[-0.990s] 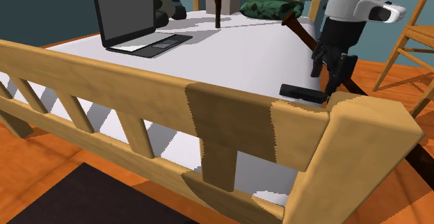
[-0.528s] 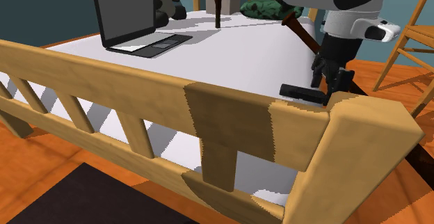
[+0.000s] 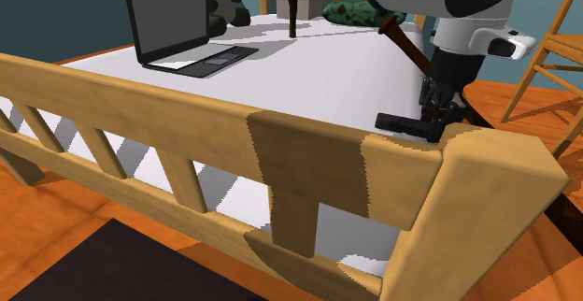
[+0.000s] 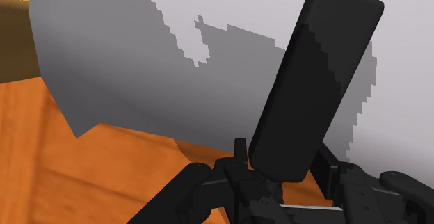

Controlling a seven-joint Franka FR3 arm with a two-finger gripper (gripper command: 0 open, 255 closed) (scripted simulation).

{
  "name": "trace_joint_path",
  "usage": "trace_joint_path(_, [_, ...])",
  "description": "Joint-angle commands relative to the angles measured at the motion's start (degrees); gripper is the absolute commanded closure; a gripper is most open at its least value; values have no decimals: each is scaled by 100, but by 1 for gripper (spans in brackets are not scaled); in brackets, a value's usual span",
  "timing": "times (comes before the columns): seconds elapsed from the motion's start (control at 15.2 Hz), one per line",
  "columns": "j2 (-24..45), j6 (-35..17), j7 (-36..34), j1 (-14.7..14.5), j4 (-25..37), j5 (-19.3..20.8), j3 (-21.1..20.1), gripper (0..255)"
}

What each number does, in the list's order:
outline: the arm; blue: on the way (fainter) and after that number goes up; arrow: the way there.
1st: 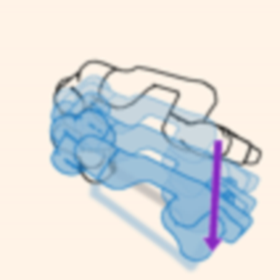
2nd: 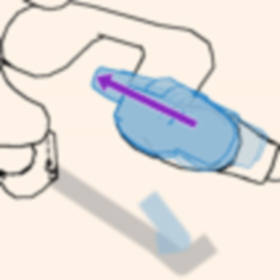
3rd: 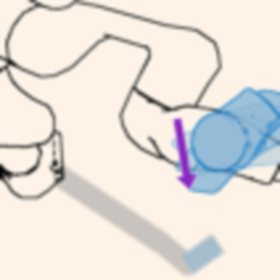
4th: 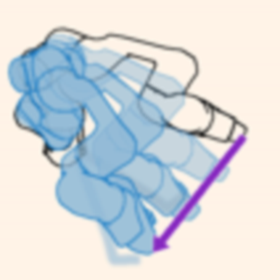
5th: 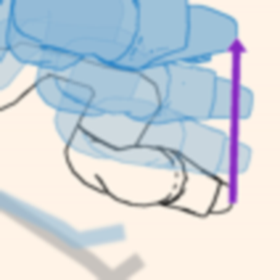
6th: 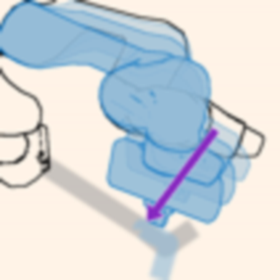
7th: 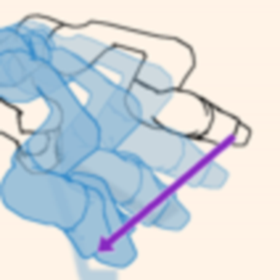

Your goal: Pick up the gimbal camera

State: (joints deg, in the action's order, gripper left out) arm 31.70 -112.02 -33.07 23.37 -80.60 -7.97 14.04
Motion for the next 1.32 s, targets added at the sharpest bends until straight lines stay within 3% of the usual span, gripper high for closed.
trace_joint_path(0.0, [9, 3, 0, -3, -7, -3, -5, 255])
trace_joint_path(0.2, [21, -4, 6, 3, -3, -6, -5, 255])
trace_joint_path(1.25, [-126, 1079, -53, 52, 942, 51, 31, 255])
